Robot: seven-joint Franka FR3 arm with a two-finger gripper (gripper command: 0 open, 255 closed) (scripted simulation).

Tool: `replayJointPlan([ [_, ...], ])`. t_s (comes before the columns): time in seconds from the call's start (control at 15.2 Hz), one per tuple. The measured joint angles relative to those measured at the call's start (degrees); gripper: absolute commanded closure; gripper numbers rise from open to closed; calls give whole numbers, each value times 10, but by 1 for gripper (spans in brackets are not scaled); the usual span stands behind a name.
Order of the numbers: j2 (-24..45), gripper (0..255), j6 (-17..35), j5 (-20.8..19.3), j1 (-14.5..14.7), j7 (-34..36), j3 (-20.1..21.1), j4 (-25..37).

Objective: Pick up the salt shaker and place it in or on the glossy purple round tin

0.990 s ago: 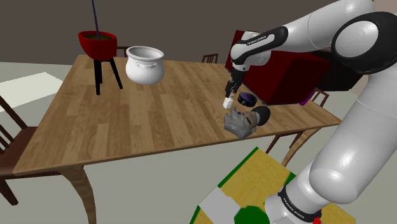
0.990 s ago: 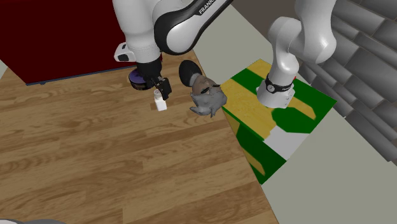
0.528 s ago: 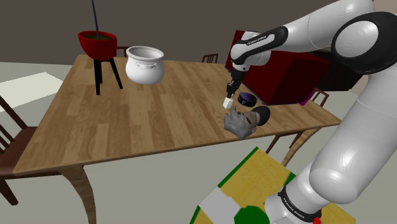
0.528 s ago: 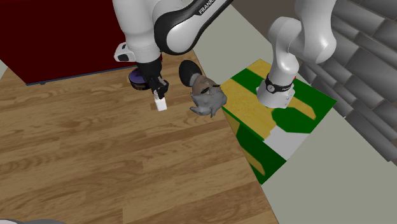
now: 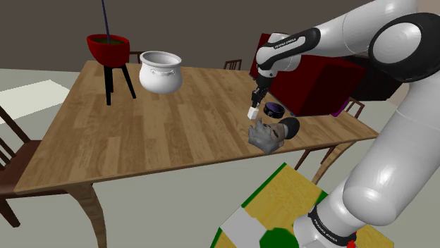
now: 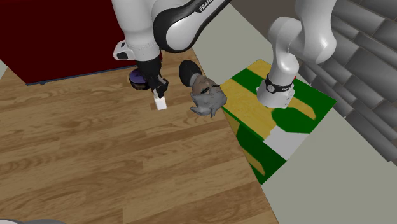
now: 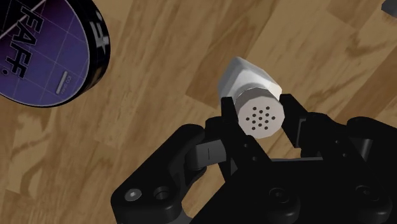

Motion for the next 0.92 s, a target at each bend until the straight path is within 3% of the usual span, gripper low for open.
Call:
replayJointPlan([
  [0.92, -42, 255, -98, -17, 3, 12, -1, 59],
])
